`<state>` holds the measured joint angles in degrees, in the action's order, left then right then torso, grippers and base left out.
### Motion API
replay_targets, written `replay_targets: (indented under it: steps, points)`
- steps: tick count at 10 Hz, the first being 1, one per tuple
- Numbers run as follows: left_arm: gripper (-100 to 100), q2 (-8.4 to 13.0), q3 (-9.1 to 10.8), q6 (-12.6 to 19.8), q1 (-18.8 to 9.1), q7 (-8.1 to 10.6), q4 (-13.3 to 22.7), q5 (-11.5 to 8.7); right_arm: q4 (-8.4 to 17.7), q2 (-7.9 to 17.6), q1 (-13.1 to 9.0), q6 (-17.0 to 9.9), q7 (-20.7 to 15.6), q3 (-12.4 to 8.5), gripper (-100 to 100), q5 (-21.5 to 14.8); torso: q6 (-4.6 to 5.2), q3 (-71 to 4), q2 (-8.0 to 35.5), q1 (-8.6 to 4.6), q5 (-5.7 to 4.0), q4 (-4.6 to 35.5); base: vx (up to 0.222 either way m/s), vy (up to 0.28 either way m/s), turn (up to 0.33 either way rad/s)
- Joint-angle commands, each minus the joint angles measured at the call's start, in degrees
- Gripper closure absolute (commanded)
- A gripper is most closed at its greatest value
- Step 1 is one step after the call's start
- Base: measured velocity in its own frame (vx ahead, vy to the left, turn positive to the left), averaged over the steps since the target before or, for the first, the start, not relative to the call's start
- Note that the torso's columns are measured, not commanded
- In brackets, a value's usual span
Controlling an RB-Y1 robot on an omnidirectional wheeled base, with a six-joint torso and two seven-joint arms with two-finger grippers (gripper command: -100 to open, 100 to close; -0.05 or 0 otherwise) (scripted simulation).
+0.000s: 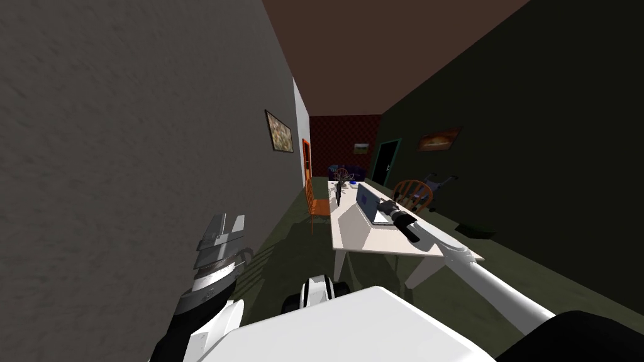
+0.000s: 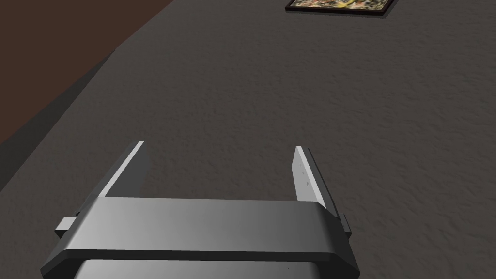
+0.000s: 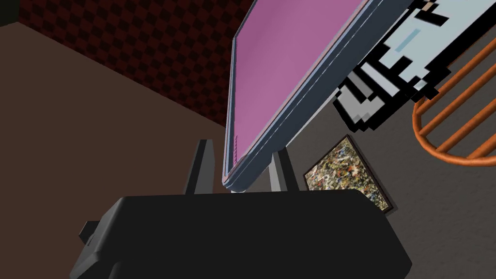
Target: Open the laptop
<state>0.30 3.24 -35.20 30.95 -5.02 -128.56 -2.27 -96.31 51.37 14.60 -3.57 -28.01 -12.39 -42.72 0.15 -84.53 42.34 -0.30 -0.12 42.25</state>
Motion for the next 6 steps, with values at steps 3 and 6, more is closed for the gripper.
replay_targets:
  steps: [3, 6]
  points:
    - [0, 0.00, 0.00, 0.00, 0.01, 0.00, 0.00, 0.00, 3.06, -1.26, -2.28, 1.42, 4.11, -0.23, 100, 4.76, 0.00, -0.09, -0.14, 0.09, 0.03, -0.03, -0.045, -0.084, 0.013]
    - [0, -0.01, 0.00, 0.00, 0.01, 0.00, 0.00, 0.00, 4.66, -3.59, -3.81, 2.79, 5.74, -0.52, 100, 6.87, -0.02, -0.08, -0.18, 0.20, -0.01, -0.10, -0.034, -0.076, 0.016]
